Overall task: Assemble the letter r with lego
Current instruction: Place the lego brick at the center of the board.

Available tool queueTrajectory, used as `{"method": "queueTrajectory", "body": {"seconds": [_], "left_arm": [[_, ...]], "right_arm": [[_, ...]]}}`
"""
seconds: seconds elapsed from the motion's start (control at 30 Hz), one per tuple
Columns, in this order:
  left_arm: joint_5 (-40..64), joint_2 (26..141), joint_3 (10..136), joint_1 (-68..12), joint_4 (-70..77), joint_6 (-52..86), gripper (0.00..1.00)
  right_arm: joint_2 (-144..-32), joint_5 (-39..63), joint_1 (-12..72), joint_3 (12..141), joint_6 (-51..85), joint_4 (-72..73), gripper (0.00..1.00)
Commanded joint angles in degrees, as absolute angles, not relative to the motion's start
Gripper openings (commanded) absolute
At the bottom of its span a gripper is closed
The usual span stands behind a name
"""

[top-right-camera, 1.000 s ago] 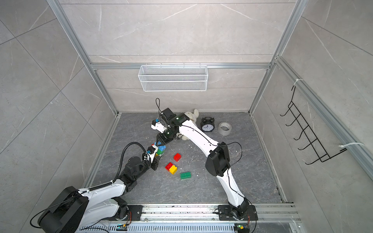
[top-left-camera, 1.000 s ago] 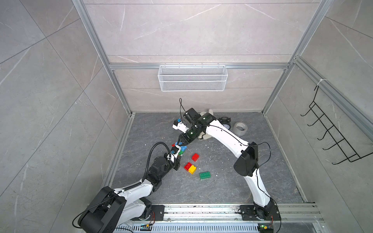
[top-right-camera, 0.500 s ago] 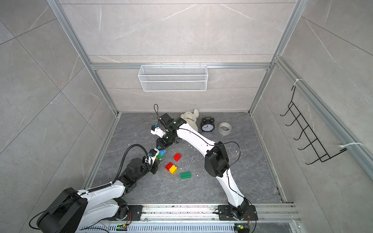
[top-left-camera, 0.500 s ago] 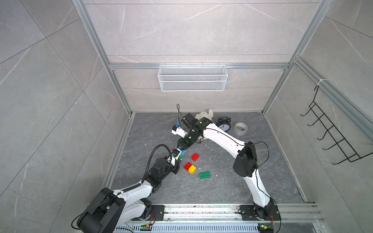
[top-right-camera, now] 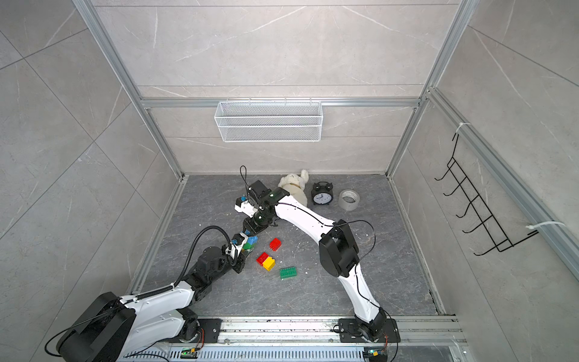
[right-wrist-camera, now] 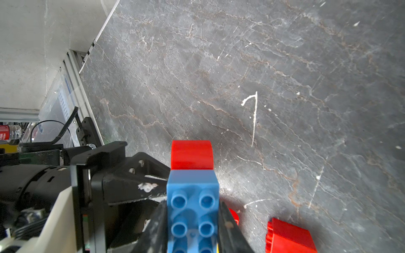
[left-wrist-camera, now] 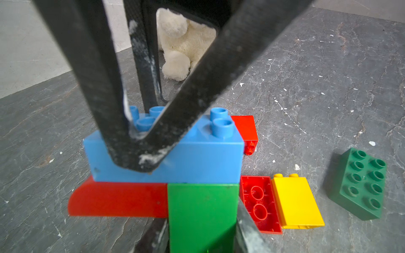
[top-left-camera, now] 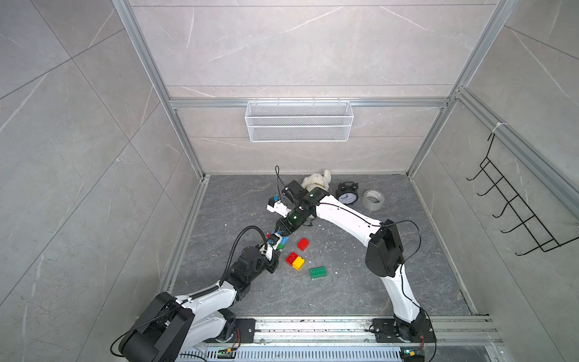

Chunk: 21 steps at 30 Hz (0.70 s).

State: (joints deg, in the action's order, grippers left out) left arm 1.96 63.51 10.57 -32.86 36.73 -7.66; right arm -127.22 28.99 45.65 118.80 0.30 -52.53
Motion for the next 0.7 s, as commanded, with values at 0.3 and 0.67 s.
{"method": "queueTrajectory", "body": {"seconds": [0.3,0.67], "left_arm": [[-4.67,58.27,11.99,-31.90,47.00,-7.78,0.35],[-5.61,57.94,11.86,-31.90,48.16,-7.91,0.35]], "right_arm": [[-125.30,36.17,47.35,112.39,4.30,-51.38,0.29],[-122.55,37.09,46.74,104.06,6.97,-45.85,0.28]]}}
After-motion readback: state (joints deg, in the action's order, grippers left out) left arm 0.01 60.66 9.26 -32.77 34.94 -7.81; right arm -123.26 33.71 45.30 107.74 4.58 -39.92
